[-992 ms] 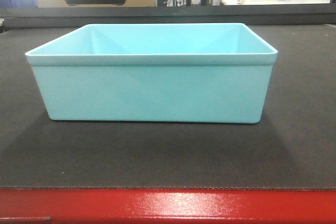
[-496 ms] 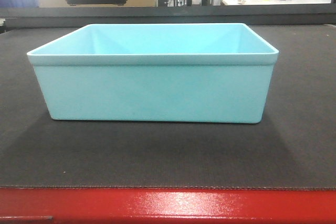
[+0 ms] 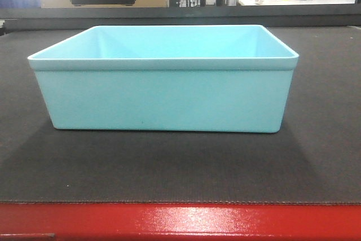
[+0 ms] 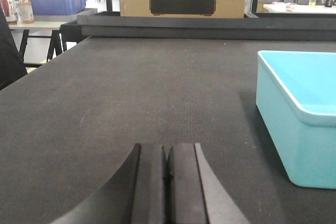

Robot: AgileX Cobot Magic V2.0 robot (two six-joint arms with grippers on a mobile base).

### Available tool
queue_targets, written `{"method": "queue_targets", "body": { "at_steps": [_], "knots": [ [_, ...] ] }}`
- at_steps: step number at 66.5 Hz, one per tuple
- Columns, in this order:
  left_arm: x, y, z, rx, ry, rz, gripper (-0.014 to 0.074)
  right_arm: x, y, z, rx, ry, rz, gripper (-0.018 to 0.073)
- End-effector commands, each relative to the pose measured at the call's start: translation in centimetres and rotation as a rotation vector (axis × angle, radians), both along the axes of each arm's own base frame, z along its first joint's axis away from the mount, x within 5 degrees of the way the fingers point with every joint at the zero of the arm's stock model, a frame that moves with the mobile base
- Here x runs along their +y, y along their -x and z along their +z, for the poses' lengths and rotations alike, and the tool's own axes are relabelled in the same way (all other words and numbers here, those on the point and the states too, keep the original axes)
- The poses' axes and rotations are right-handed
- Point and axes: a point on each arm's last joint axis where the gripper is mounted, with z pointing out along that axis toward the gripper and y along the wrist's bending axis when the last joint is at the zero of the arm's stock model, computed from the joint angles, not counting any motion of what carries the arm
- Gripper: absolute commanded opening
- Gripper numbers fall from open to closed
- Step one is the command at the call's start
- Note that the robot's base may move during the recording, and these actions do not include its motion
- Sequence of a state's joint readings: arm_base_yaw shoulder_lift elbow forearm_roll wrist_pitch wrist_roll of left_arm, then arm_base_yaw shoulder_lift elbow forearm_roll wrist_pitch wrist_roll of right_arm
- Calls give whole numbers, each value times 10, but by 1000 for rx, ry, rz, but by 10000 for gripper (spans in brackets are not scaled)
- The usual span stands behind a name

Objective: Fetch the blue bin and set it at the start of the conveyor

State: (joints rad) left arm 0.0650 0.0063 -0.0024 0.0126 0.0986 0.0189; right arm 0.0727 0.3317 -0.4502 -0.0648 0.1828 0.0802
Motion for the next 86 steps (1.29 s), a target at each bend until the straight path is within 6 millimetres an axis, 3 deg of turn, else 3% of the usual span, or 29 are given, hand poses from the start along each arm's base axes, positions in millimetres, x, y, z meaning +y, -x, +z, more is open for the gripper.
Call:
{"method": "queue_targets", "body": {
  "at_steps": [1,55,64,86],
  "knots": [
    [0,0,4,-54,-3,2,-111,-1,1,2,-33,12,-7,-162],
    [0,1,5,-67,-4,2,-111,-1,0,-1,-25,-34,-11,-162],
    [0,1,5,-67,-4,2,-111,-6,2,-20,8,-75,-73,-162],
    [0,1,5,-67,-4,2,-111,-14,16,-106,-48,-89,-209,-162]
  ]
}}
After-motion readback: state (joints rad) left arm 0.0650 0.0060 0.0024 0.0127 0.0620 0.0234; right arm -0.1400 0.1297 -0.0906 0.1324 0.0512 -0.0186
